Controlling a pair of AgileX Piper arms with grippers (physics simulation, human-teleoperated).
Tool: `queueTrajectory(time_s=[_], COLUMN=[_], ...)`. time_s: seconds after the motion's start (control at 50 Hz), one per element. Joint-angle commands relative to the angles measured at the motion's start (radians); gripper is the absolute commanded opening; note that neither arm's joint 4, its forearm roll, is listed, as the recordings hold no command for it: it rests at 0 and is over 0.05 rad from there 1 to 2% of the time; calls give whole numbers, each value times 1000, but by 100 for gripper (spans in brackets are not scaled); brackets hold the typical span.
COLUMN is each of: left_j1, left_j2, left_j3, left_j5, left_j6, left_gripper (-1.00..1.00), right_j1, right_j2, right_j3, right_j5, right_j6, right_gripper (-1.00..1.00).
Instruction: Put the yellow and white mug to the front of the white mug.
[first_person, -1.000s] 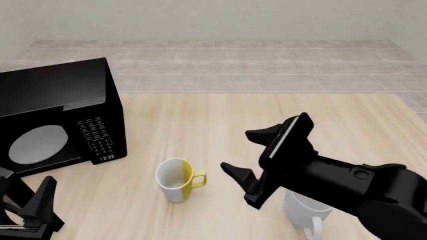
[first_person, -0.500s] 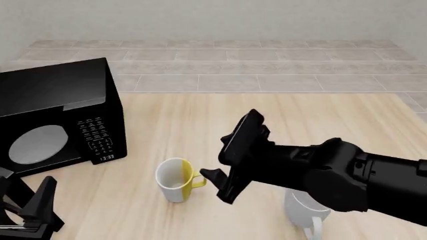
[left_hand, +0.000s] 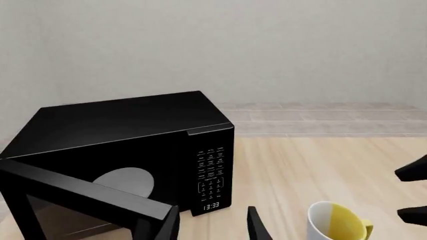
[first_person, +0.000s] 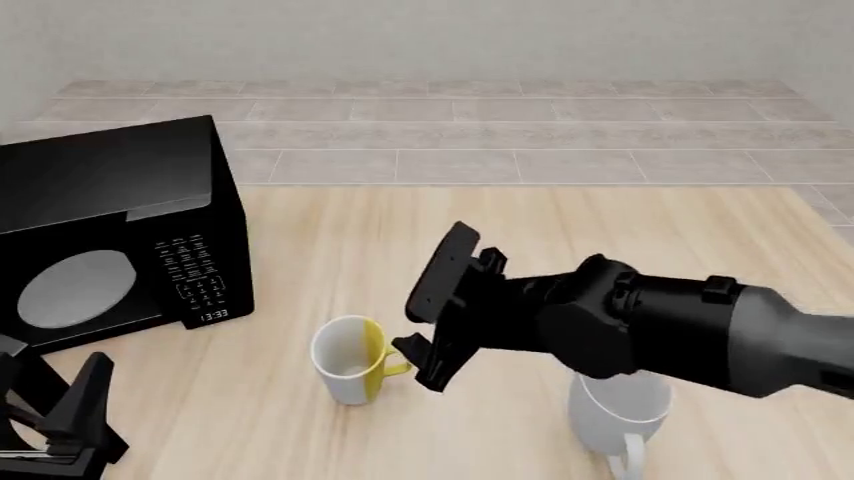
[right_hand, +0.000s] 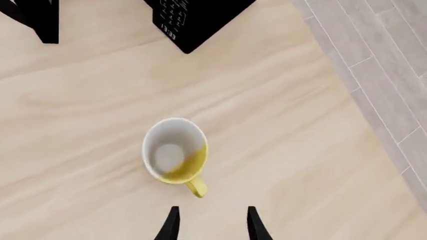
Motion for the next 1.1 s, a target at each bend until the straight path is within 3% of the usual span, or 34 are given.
queueTrajectory(time_s=[0.02,0.62,1.1], left_j1=[0,0,0], left_j2=[0,0,0], left_j3=[0,0,0], left_j5=[0,0,0], left_j6=[0,0,0], left_gripper=[100,100,100], right_j1=[-11,-32,12], right_j2=[93,257,358], right_j3=[-17,-61,-49], right_j5=[-9,-59,-107], right_j6=[-29,-81,-41], right_gripper=[100,100,100])
